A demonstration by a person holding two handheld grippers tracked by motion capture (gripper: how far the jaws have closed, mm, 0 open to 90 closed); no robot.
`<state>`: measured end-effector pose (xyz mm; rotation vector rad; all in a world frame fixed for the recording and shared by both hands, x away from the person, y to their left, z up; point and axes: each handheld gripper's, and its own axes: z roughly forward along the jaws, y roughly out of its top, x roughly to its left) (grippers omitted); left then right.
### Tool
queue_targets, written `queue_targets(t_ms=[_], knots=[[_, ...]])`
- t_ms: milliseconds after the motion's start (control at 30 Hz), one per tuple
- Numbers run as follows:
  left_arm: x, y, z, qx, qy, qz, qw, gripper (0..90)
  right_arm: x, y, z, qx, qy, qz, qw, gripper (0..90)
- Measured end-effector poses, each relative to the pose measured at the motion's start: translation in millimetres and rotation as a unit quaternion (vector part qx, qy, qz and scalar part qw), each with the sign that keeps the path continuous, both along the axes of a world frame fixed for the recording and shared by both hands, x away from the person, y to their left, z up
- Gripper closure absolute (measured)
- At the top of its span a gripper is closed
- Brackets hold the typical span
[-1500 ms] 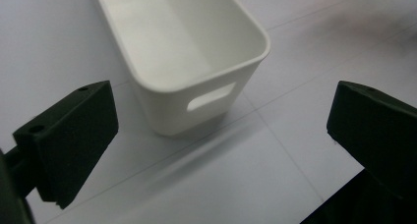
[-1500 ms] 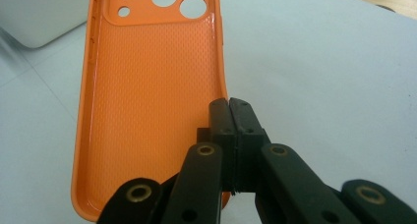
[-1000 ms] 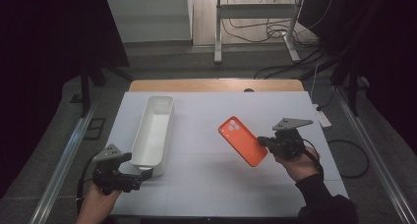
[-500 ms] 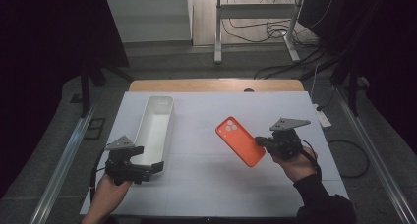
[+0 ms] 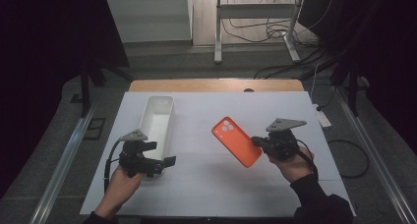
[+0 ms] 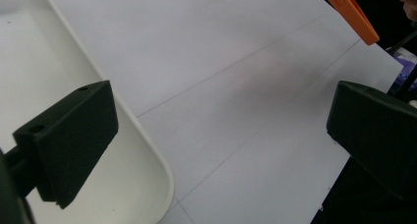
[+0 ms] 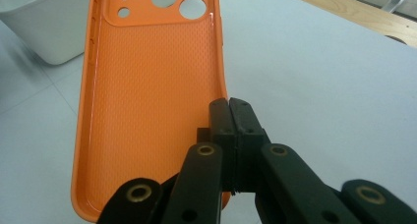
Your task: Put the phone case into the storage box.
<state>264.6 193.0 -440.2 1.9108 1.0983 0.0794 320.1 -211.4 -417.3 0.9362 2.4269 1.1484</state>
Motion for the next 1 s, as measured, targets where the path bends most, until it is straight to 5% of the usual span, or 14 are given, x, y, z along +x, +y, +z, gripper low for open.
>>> queue_targets(t_ms=[1000], knots=[[31.3, -41.1, 0.4, -0.055, 0.029, -0.04, 0.9973, 0.0, -4.3, 16.7, -0.7, 0.003, -0.008, 0.005, 0.9999, 89.1]])
